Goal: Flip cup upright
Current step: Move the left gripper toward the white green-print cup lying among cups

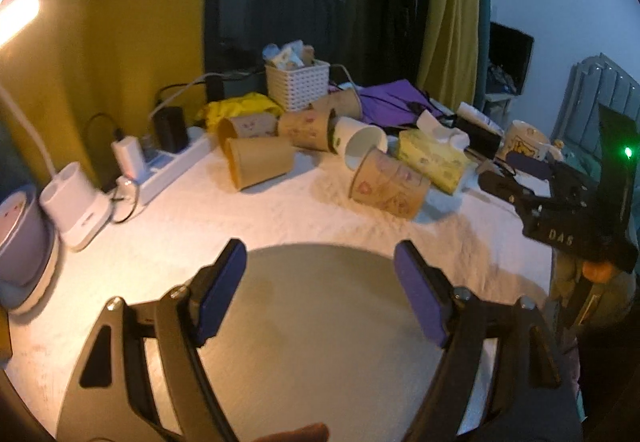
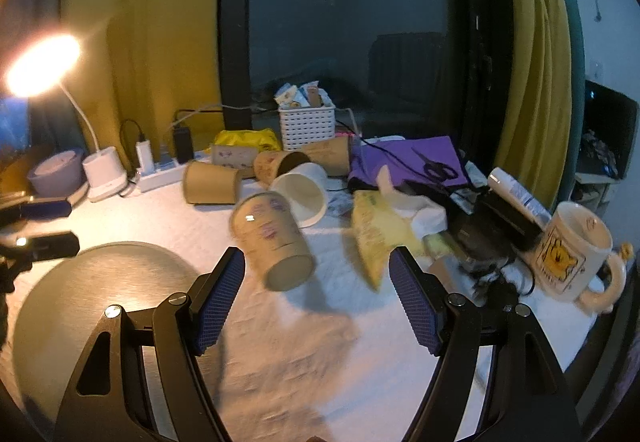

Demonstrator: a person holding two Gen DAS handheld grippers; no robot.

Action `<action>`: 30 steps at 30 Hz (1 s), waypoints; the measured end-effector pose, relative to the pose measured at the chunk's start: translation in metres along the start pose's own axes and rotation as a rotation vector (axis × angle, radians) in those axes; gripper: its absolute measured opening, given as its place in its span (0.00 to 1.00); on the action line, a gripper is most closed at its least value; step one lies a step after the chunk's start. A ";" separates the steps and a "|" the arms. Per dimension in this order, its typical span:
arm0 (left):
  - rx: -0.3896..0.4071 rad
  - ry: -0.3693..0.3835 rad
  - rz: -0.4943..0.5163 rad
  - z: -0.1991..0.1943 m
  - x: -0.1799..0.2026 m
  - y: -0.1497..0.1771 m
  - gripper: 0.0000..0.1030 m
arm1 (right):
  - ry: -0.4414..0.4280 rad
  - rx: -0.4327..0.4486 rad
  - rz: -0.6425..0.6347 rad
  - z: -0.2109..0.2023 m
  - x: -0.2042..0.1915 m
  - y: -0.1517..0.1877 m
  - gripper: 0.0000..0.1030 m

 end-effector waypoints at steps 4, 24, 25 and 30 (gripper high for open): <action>-0.028 -0.003 0.000 0.026 0.022 -0.021 0.76 | -0.015 -0.029 0.020 0.016 0.025 -0.002 0.75; -0.224 -0.012 -0.123 0.182 0.074 -0.108 0.75 | -0.126 -0.120 0.127 0.094 0.093 -0.018 0.75; -0.240 -0.013 -0.133 0.188 0.074 -0.109 0.75 | -0.127 -0.122 0.131 0.097 0.095 -0.018 0.75; -0.317 -0.026 -0.160 0.220 0.074 -0.115 0.75 | -0.132 -0.121 0.147 0.104 0.101 -0.020 0.75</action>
Point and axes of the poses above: each gripper's, at about its wrist camera, not at the fingertips, and z roughly the way its jaws point, x to its right, y to its underside, the point moved 1 cm from there along z, roughly the way its jaws point, and after that the axes turned 15 degrees about -z, right-handed, at the moved point
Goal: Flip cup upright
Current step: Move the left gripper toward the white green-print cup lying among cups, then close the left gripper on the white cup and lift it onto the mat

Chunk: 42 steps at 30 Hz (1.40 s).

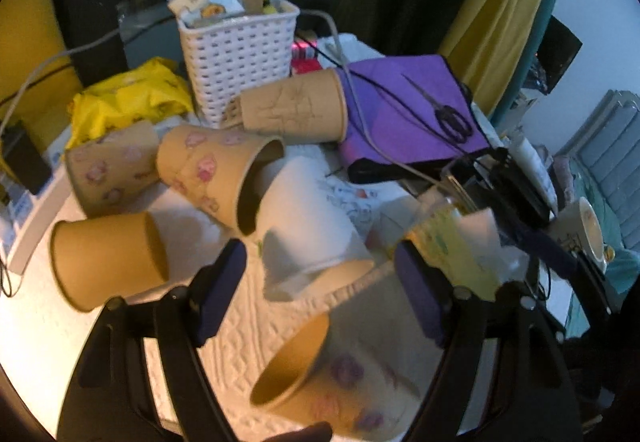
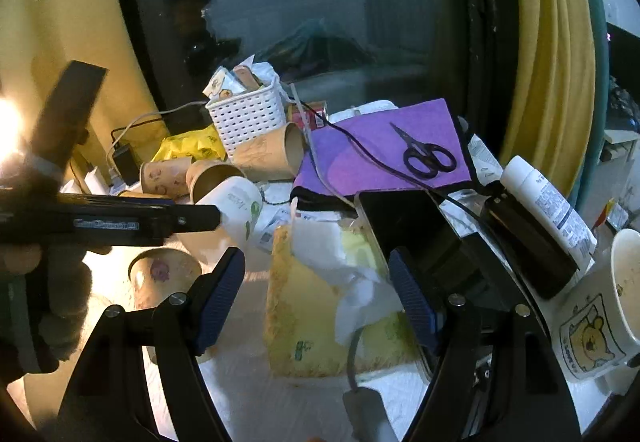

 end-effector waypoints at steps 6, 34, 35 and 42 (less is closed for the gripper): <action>-0.098 -0.021 -0.042 0.031 0.000 -0.008 0.75 | -0.010 -0.003 0.009 0.005 0.001 0.001 0.75; -0.083 0.182 0.077 -0.068 0.005 0.009 0.63 | 0.094 0.045 -0.014 -0.068 -0.032 -0.004 0.75; -0.076 0.190 0.084 -0.076 0.003 0.011 0.63 | 0.098 0.050 -0.027 -0.075 -0.040 -0.005 0.75; -0.038 0.224 0.158 -0.131 -0.023 0.051 0.63 | 0.105 0.059 -0.068 -0.103 -0.084 0.000 0.75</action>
Point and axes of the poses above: each gripper's, at about its wrist camera, not at the fingertips, and z roughly the way its jaws point, x to its right, y to its underside, the point moved 1 cm from there along z, roughly the way its jaws point, and after that the axes turned 15 degrees about -z, right-handed, at the moved point
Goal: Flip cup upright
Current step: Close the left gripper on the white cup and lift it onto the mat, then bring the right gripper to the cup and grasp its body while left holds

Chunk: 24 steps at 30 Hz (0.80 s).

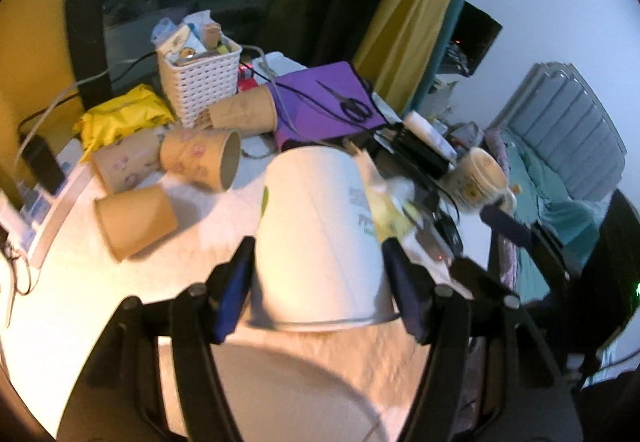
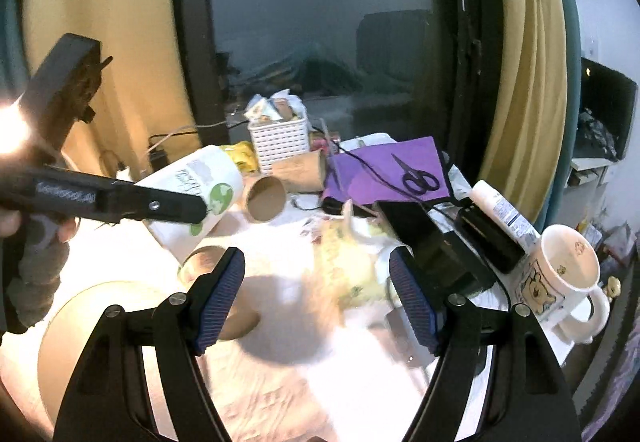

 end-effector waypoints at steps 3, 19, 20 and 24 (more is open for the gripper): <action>-0.014 0.009 0.021 -0.021 -0.013 0.023 0.63 | -0.011 -0.004 -0.013 -0.011 -0.022 0.004 0.75; -0.121 -0.030 0.170 -0.072 -0.084 0.175 0.63 | -0.169 -0.076 -0.076 -0.039 -0.135 0.056 0.75; -0.121 -0.033 0.184 -0.072 -0.086 0.181 0.63 | -0.182 -0.081 -0.086 -0.041 -0.141 0.061 0.75; -0.132 -0.003 0.252 -0.070 -0.089 0.197 0.63 | -0.236 -0.099 -0.123 -0.042 -0.153 0.072 0.75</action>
Point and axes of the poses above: each gripper's, at about its wrist camera, not at the fingertips, and z roughly the way its jaws point, x to its right, y to its underside, the point moved 1 cm from there along z, roughly the way its jaws point, and after that the axes turned 15 degrees about -z, right-handed, at the moved point
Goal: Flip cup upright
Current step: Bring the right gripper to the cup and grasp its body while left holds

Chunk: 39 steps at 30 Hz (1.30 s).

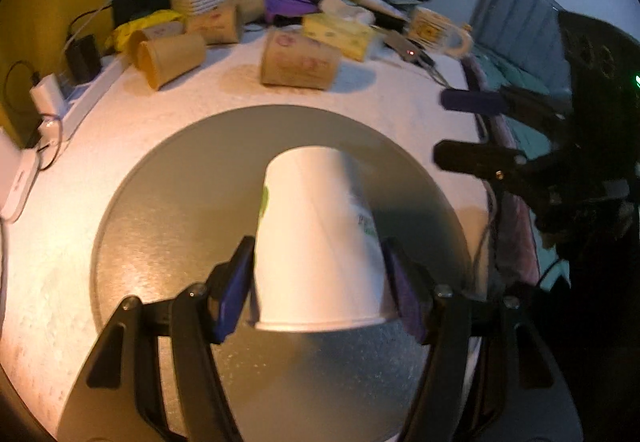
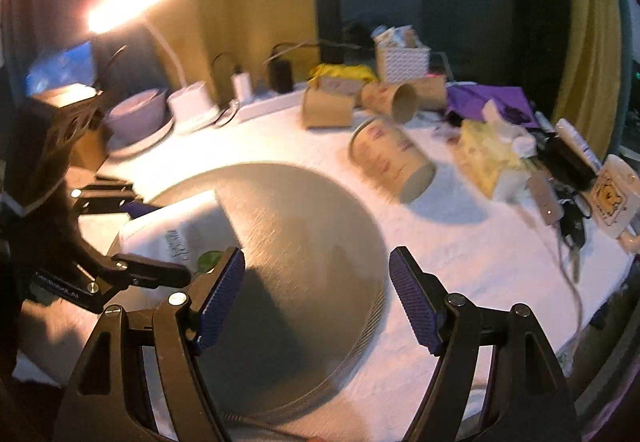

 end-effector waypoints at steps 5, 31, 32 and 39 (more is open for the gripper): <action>-0.006 0.017 0.043 0.009 0.003 0.005 0.65 | -0.019 -0.025 -0.024 0.008 -0.006 0.005 0.75; 0.148 0.104 -0.059 -0.043 -0.021 0.035 0.76 | -0.320 -0.083 -0.899 0.031 -0.085 -0.037 0.77; 0.152 0.099 -0.062 -0.045 -0.024 0.036 0.76 | -0.328 -0.111 -0.948 0.036 -0.090 -0.038 0.77; 0.169 0.063 -0.082 -0.057 -0.037 0.036 0.76 | -0.382 -0.251 -1.263 0.056 -0.121 -0.044 0.77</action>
Point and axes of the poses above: each gripper's, at about its wrist camera, not at the fingertips, and z roughly the way its jaws point, x to its right, y to its underside, the point moved 1 cm from there along z, roughly the way its jaws point, and after that the axes turned 15 degrees about -z, right-handed, at the moved point
